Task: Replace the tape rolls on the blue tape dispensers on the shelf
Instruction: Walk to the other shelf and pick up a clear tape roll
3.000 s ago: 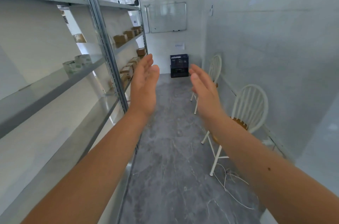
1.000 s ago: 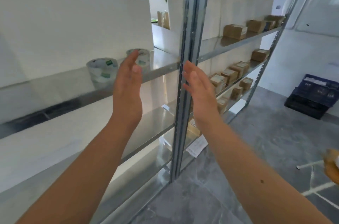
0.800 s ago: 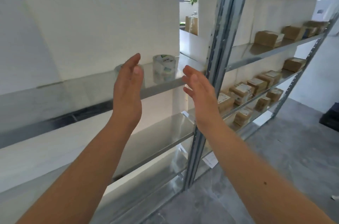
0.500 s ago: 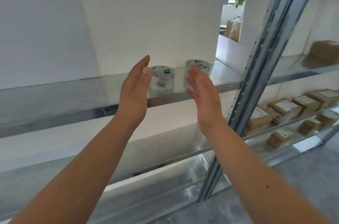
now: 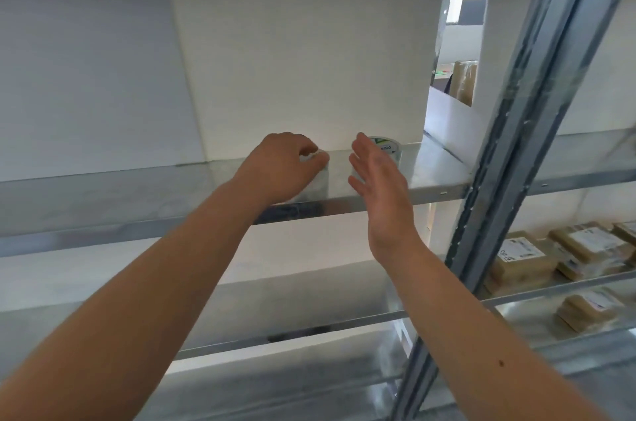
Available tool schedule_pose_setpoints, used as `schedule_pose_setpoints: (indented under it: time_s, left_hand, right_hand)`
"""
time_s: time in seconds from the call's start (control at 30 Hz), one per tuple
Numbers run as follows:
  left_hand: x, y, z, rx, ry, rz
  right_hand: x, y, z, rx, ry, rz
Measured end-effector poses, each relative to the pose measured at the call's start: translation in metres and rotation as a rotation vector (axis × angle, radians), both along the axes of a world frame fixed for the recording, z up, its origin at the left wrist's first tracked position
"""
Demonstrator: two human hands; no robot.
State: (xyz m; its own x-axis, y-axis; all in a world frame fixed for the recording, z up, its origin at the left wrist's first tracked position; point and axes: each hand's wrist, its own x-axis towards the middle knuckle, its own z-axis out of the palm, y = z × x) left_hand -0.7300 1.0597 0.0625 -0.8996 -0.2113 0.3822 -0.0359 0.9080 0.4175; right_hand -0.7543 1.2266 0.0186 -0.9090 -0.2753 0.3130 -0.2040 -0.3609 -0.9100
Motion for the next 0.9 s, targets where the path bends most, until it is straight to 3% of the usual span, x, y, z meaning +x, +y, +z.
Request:
schedule_pose_setpoints:
  time_s: [0.23, 0.43, 0.57, 0.77, 0.9]
  left_hand:
    - [-0.044, 0.009, -0.008, -0.258, -0.205, 0.175]
    - [-0.061, 0.011, -0.012, -0.299, -0.309, 0.131]
    - [-0.059, 0.011, -0.018, -0.344, -0.274, 0.147]
    - [-0.055, 0.005, -0.017, -0.244, -0.181, 0.131]
    - [-0.049, 0.006, -0.007, 0.115, -0.015, 0.121]
  right_hand:
    - [-0.009, 0.018, -0.001, -0.007, -0.022, 0.015]
    - [-0.011, 0.014, 0.001, -0.008, 0.003, 0.048]
    - [-0.016, 0.014, -0.002, -0.001, -0.039, 0.056]
    - [-0.027, 0.015, -0.004, 0.041, -0.078, 0.111]
    - [-0.034, 0.012, -0.002, 0.039, -0.127, 0.107]
